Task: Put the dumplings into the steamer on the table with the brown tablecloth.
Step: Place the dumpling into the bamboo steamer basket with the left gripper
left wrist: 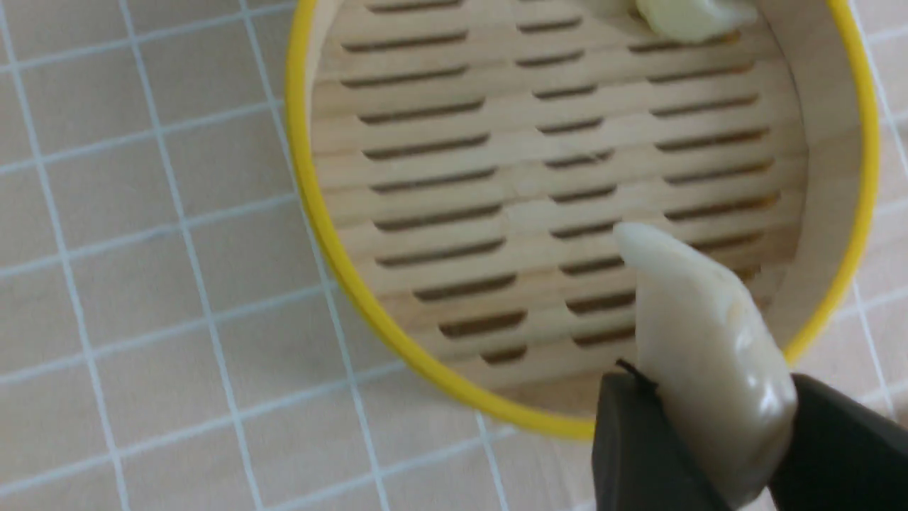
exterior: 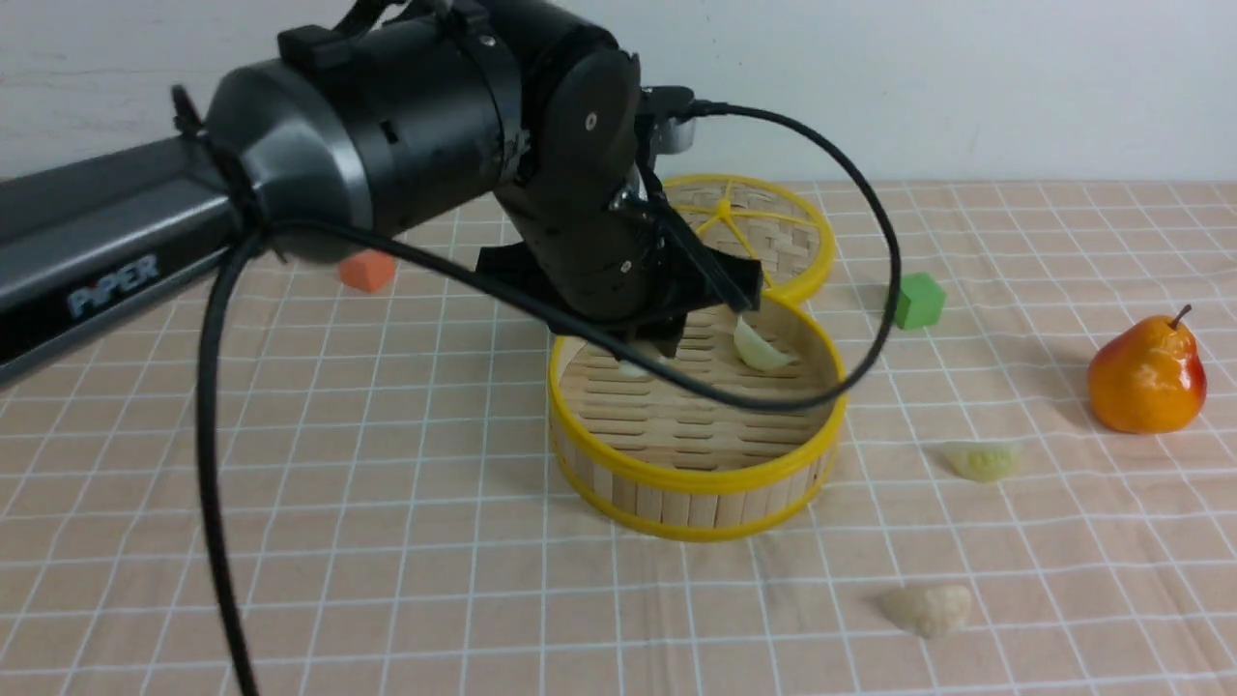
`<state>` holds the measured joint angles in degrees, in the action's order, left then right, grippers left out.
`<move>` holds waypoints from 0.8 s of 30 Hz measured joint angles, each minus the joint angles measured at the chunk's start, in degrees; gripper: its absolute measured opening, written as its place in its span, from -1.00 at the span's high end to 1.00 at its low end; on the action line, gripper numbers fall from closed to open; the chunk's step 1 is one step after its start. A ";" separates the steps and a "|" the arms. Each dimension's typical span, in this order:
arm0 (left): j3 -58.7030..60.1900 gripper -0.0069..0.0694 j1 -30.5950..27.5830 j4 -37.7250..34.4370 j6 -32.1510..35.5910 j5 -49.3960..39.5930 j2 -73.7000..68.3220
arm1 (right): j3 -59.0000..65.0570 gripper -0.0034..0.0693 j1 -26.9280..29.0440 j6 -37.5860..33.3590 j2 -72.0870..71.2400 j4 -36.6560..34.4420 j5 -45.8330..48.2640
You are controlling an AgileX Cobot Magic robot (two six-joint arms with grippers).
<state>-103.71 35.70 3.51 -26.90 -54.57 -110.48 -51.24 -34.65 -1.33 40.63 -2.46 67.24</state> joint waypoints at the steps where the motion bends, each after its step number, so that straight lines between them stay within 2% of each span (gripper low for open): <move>1: -1.93 0.21 -1.41 -1.19 0.81 -0.14 -2.37 | 0.00 0.65 0.00 0.62 0.00 0.00 0.06; 6: -11.69 0.21 -6.28 -6.47 5.13 -0.84 -13.83 | 0.00 0.64 0.00 3.32 0.00 0.36 1.22; 13: -18.62 0.21 -6.81 -5.51 6.13 -1.00 -22.98 | 0.00 0.63 0.00 7.10 0.54 4.79 2.46; 16: -19.87 0.18 -6.76 -3.85 6.23 -1.00 -25.19 | 0.00 0.63 0.00 11.34 2.94 9.82 4.32; 18: -20.04 0.10 -6.76 -3.51 6.23 -0.94 -25.65 | 0.00 0.63 0.00 12.83 4.38 11.69 4.38; 21: -20.16 -0.24 -6.76 -2.23 6.23 -1.72 -25.42 | 0.00 0.62 0.00 15.28 8.81 14.98 4.32; 24: -20.16 -0.41 -6.76 -2.17 6.23 -2.80 -24.05 | 0.00 0.63 0.42 16.36 11.92 16.68 3.40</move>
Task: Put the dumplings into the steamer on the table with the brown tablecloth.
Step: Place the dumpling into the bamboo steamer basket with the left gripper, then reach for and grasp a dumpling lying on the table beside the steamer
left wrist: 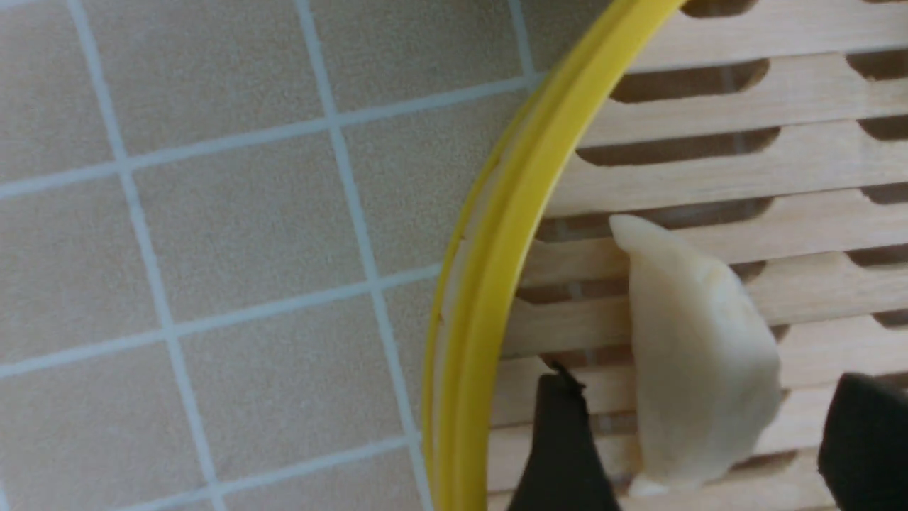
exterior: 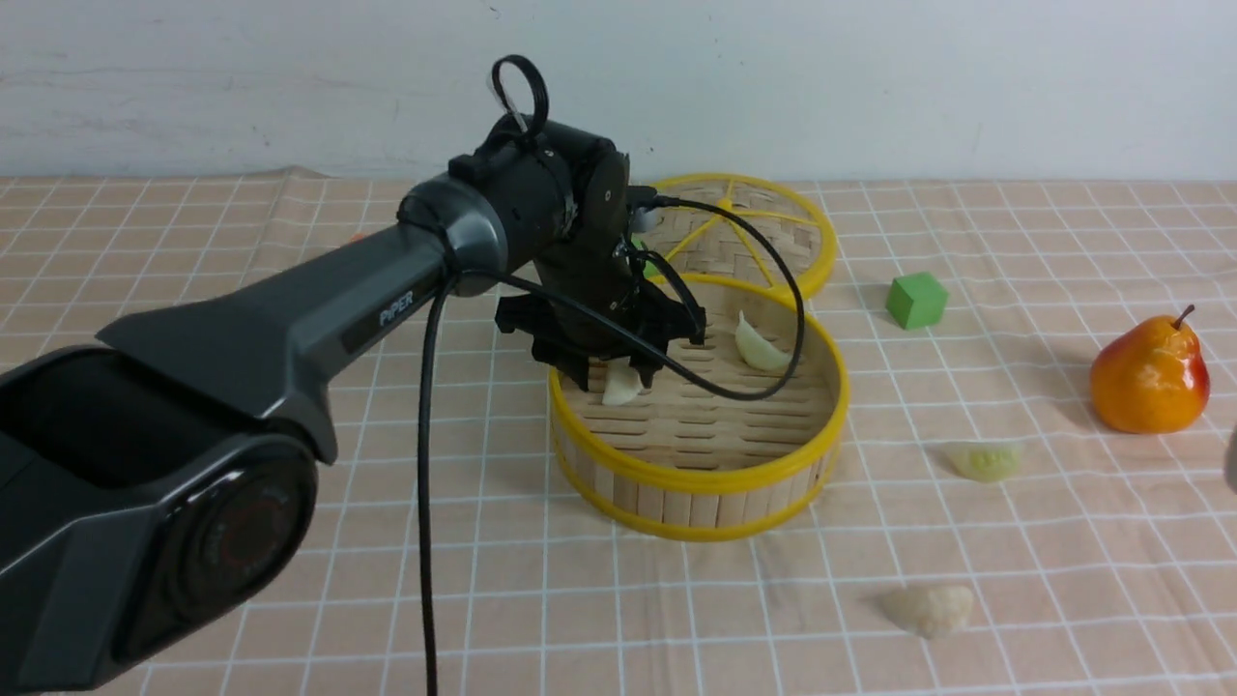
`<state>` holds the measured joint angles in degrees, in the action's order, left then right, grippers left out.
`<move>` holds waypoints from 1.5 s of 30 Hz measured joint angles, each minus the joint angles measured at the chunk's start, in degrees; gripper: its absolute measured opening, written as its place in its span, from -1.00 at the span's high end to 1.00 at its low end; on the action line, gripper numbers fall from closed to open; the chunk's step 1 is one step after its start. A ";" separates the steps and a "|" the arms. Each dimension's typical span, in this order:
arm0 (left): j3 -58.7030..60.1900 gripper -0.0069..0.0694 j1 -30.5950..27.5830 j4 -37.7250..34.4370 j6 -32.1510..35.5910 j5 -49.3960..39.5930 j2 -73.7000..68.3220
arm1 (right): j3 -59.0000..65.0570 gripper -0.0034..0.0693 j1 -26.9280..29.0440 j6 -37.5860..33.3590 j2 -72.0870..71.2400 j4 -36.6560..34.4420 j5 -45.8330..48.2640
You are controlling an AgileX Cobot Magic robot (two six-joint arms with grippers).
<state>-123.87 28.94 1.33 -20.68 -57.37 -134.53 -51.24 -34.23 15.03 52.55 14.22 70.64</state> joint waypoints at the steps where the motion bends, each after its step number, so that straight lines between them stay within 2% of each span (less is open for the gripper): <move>1: 0.00 -0.45 0.00 0.00 0.14 -0.79 1.35 | 0.00 0.65 0.98 0.52 1.13 0.14 -1.18; 2: 0.00 -0.46 0.00 0.00 0.20 -0.96 1.92 | 0.00 0.66 1.19 0.65 1.57 0.14 -1.63; 5: 0.00 -0.47 0.00 0.18 2.74 -4.71 8.63 | 0.00 0.80 7.54 -0.16 5.73 -2.01 -6.81; 8: -0.12 -0.38 0.00 0.18 4.80 -8.79 15.73 | 0.00 0.90 12.56 -5.54 9.69 -7.15 -11.20; 10: -0.12 -0.26 0.00 0.18 5.58 -10.73 19.89 | -0.20 0.93 15.39 -10.59 13.15 -12.21 -13.77; 12: -0.12 -0.05 0.00 0.12 5.79 -11.93 24.16 | -1.12 0.93 16.94 -15.03 16.76 -16.77 -14.60; 13: -0.12 -0.05 0.00 0.12 5.79 -12.04 24.56 | -1.28 0.93 16.94 -15.70 17.19 -17.24 -14.60; 14: -0.12 0.17 0.00 0.12 5.84 -12.88 27.68 | -2.93 0.90 17.42 -19.97 21.03 -20.59 -14.29; 16: -0.12 0.39 0.00 0.12 5.84 -14.01 31.12 | -5.71 0.83 17.47 -25.18 24.91 -23.40 -13.26; 19: -0.18 0.75 0.00 0.12 5.84 -14.01 35.20 | -9.87 0.60 17.47 -31.94 30.63 -26.53 -11.74; 20: -0.19 0.79 0.00 0.12 5.90 -14.01 35.40 | -10.09 0.58 17.47 -32.40 30.98 -26.80 -11.67; 21: -0.10 0.86 0.40 0.18 6.06 -14.01 36.80 | -11.46 0.38 17.47 -36.00 33.14 -27.33 -11.54; 22: 0.40 0.86 0.75 0.19 6.18 -14.06 37.90 | -12.10 0.23 17.47 -38.52 34.43 -27.50 -11.66; 23: 0.75 0.86 1.07 0.27 6.26 -14.06 38.36 | -12.26 0.17 17.47 -39.58 34.90 -27.63 -11.92; 26: 8.14 0.85 3.65 0.34 7.07 -14.06 43.55 | -12.48 -0.41 17.47 -51.00 38.81 -27.64 -14.52; 29: 16.52 0.85 5.63 0.13 7.30 -14.06 48.68 | -12.53 -0.70 17.47 -58.29 41.15 -27.64 -16.07; 32: 25.88 0.85 6.79 0.08 7.34 -14.06 54.57 | -12.59 -0.80 17.07 -64.96 43.34 -27.58 -17.97; 35: 33.25 0.85 7.36 -0.11 7.34 -14.06 59.37 | -12.59 -0.77 16.23 -69.20 45.12 -27.16 -19.38; 38: 43.29 0.85 7.55 -0.74 7.34 -14.06 67.19 | -12.59 -0.53 14.70 -72.52 48.39 -25.33 -21.59; 39: 43.81 0.85 7.55 -0.74 7.34 -14.06 67.19 | -12.59 -0.51 14.60 -72.58 48.57 -25.21 -21.72; 40: 48.01 0.85 7.62 -0.74 6.86 -14.06 71.35 | -12.59 -0.32 14.45 -72.69 50.08 -24.34 -22.29; 45: 55.00 0.85 7.62 -0.74 4.68 -14.06 79.53 | -12.72 0.31 14.45 -71.88 52.09 -21.44 -22.77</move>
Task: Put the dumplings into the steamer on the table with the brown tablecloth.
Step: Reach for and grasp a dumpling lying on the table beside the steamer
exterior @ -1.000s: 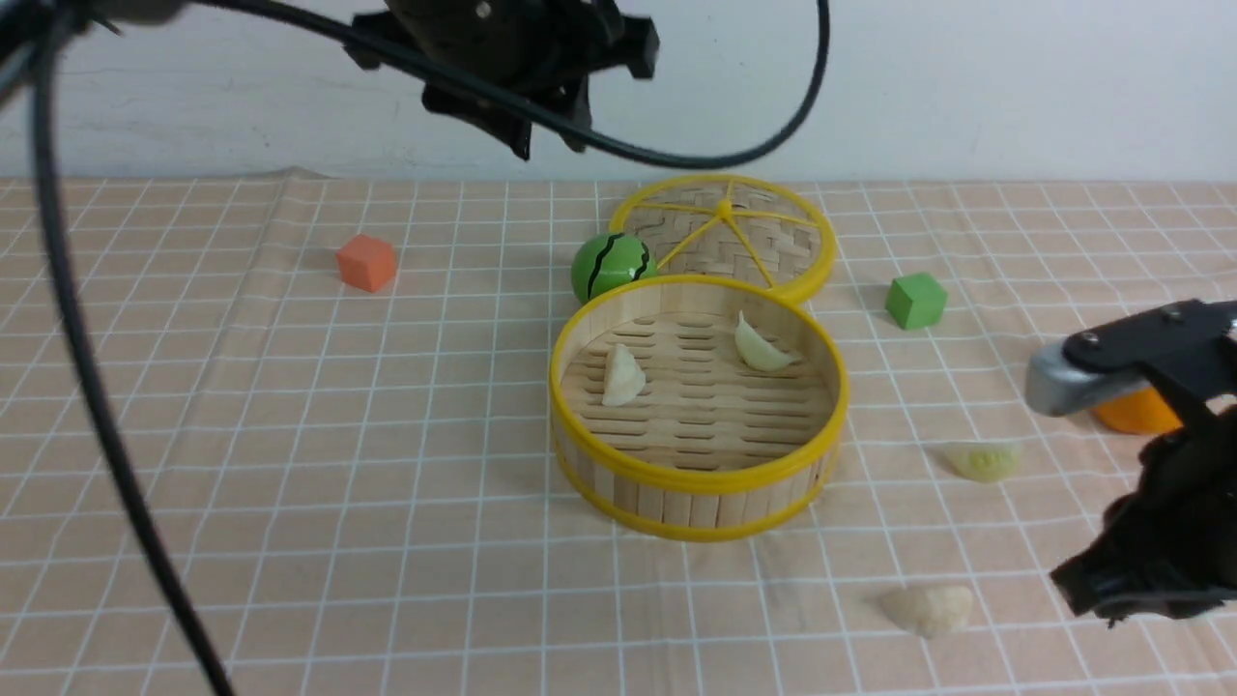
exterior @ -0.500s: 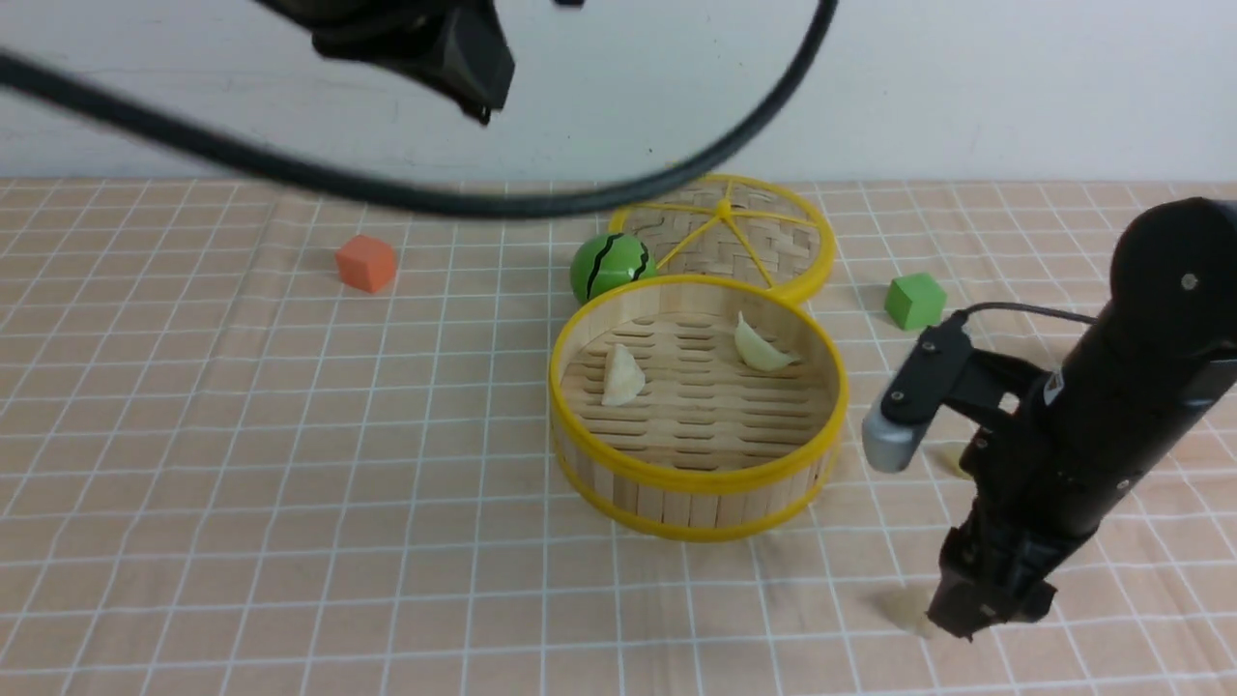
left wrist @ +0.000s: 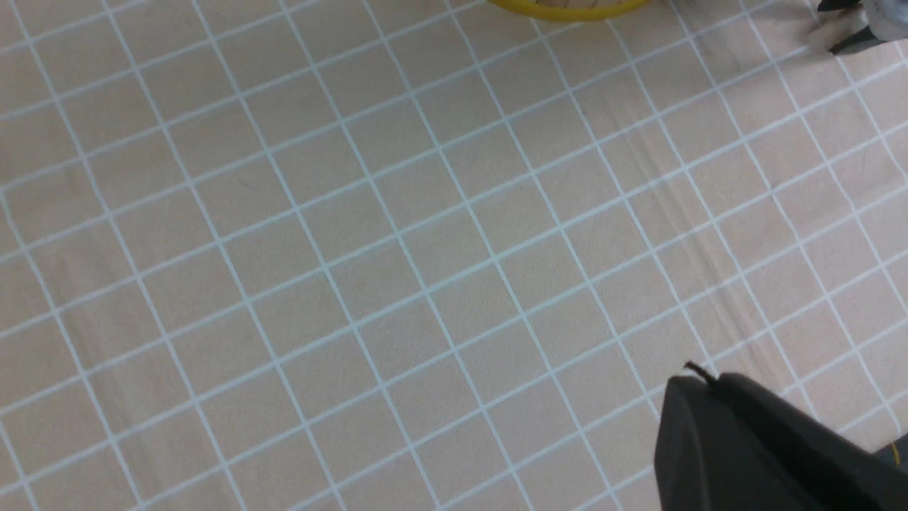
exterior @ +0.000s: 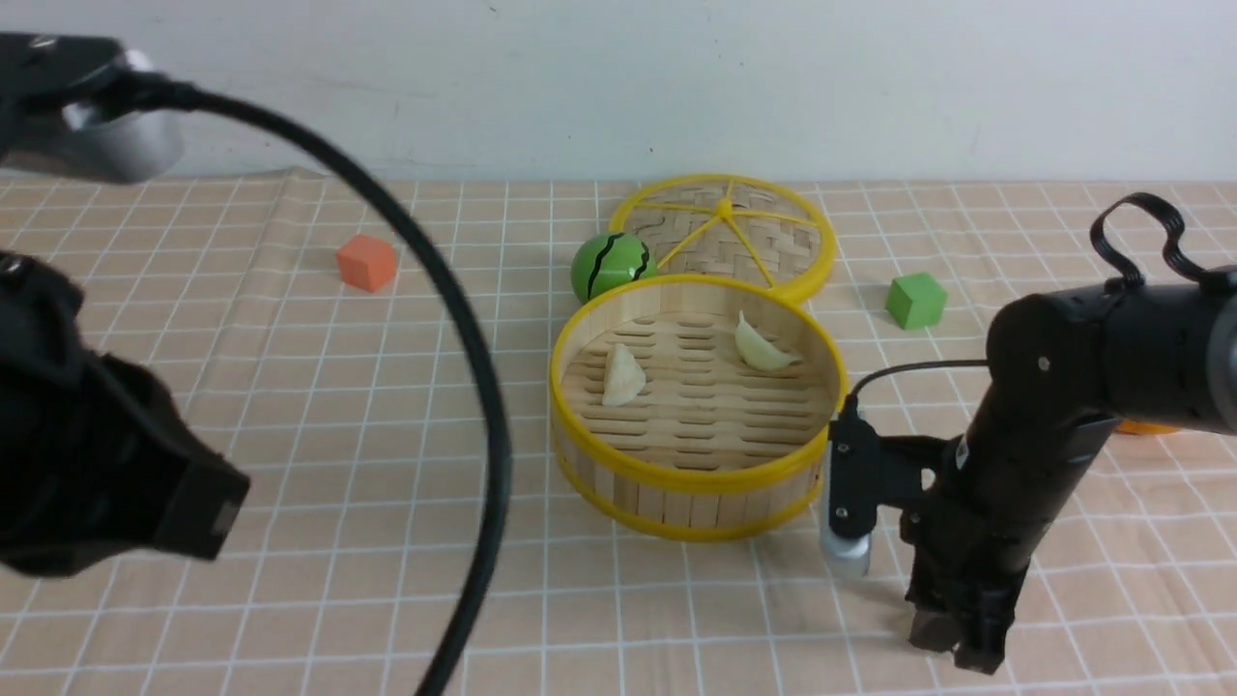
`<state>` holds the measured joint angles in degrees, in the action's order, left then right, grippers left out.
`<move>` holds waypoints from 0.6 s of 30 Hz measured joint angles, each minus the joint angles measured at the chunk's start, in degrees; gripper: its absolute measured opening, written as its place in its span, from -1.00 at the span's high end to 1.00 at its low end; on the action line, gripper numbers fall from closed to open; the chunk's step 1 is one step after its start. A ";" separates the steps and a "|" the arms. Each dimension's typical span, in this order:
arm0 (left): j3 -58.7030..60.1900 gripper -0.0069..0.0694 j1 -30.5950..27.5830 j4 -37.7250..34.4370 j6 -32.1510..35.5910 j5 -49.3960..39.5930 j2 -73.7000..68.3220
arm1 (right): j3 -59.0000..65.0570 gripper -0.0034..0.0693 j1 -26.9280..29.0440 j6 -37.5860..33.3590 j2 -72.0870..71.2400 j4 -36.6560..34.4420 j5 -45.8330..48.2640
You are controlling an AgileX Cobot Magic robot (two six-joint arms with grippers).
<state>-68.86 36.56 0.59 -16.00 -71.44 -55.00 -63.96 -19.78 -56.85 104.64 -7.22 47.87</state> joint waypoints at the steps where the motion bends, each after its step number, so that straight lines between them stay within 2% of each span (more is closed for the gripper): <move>1: 0.87 0.85 0.00 0.00 -0.27 0.05 1.15 | -0.13 0.34 -0.06 0.84 0.00 0.48 0.00; 6: 2.71 0.85 0.00 0.00 -1.44 0.11 6.26 | -1.30 0.37 -0.17 6.28 -0.20 2.60 1.07; 9: 3.11 0.85 0.00 -0.06 -1.71 0.05 9.78 | -5.44 0.80 -0.29 11.19 -2.14 3.04 5.11; 11: 3.24 0.85 0.00 -0.06 -1.81 0.05 11.57 | -10.44 0.93 -1.07 15.21 -3.93 2.11 8.13; 18: 3.26 0.85 0.00 -0.06 -1.86 0.05 12.77 | -28.32 0.95 -7.05 29.87 -3.76 1.05 13.40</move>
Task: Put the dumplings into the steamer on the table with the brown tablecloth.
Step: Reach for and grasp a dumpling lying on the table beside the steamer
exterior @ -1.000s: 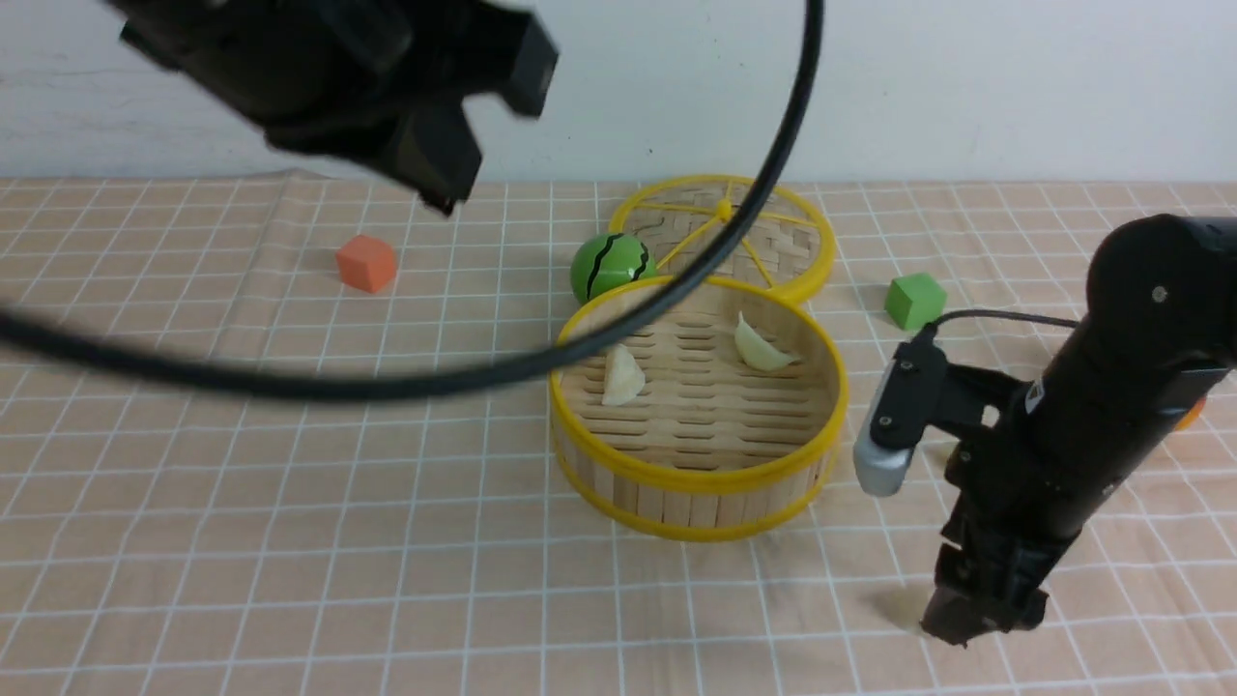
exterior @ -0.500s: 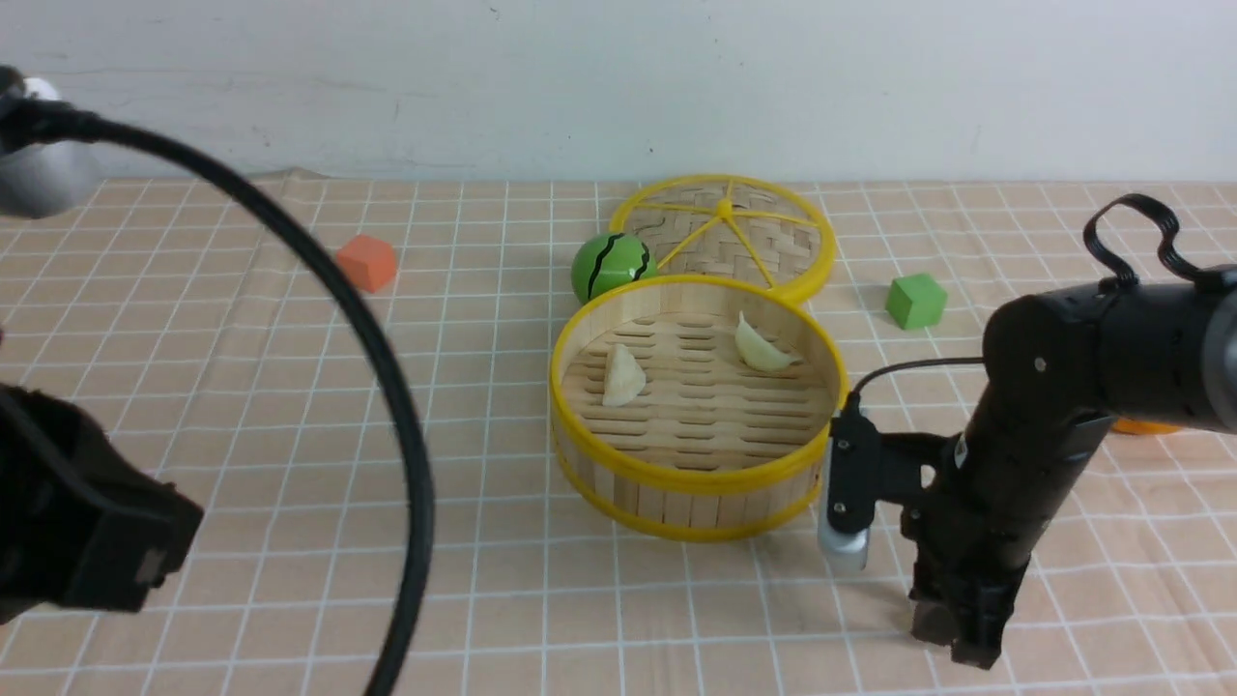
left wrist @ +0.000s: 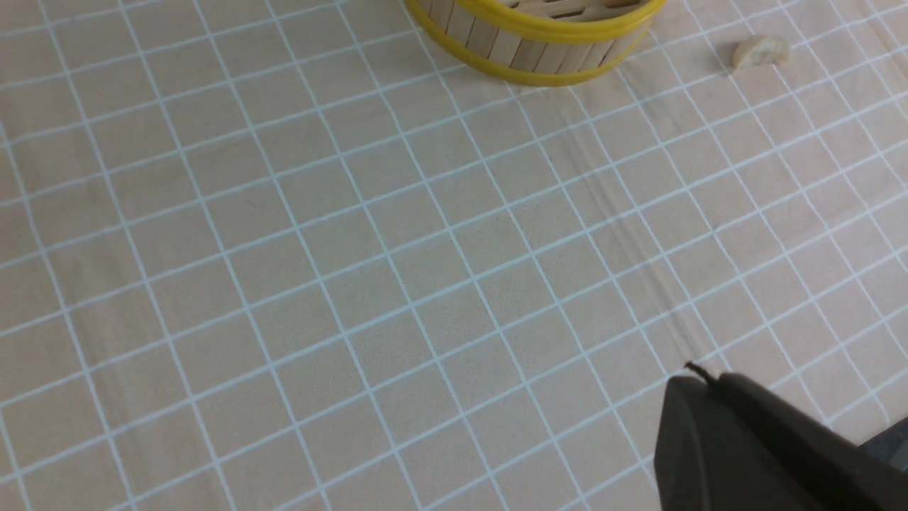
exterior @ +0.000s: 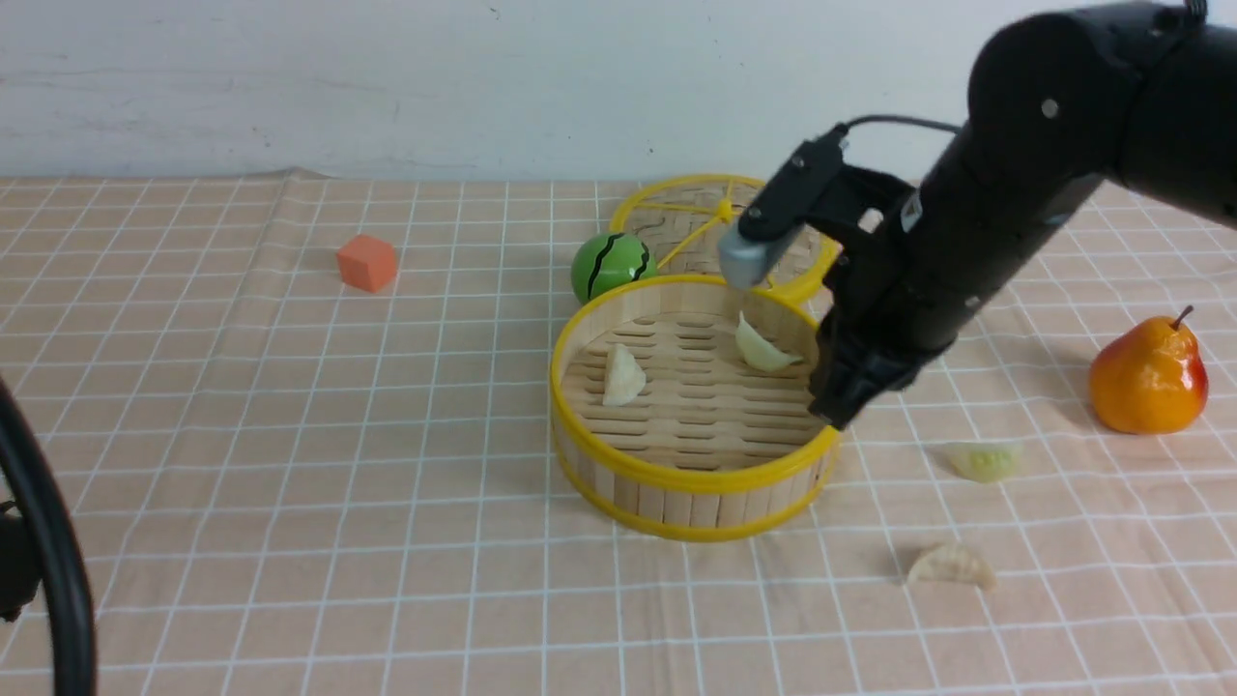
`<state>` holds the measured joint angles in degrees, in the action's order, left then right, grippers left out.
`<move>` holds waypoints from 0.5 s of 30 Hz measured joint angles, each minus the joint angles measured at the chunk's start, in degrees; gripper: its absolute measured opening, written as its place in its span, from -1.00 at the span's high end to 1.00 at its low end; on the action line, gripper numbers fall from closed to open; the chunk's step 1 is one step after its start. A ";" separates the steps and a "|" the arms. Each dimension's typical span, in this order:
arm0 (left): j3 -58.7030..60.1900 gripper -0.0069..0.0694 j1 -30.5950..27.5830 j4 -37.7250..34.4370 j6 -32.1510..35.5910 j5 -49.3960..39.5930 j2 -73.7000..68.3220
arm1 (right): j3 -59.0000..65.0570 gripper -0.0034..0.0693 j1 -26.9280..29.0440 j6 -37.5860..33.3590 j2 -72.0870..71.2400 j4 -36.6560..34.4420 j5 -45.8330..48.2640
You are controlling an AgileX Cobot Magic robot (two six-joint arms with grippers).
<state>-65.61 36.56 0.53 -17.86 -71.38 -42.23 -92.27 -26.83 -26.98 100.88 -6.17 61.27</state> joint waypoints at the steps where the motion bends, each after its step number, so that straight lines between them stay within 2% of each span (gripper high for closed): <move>1: 0.00 0.85 0.00 0.00 0.00 0.00 0.00 | -1.01 0.95 -0.18 0.95 0.32 0.27 0.67; 6: 0.00 0.85 0.00 0.00 0.00 0.00 0.00 | -1.83 0.95 1.14 2.19 0.51 0.82 5.70; 9: 0.00 0.85 0.00 0.06 0.00 0.00 0.00 | 3.17 0.93 3.25 2.12 -0.86 1.22 7.97; 15: 0.00 0.85 0.00 1.39 0.00 0.52 0.00 | 18.70 0.92 3.91 1.50 -5.10 4.65 1.01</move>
<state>-65.61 36.56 1.92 -17.86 -70.86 -42.23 -73.57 -22.92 -25.48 95.77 -1.51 62.27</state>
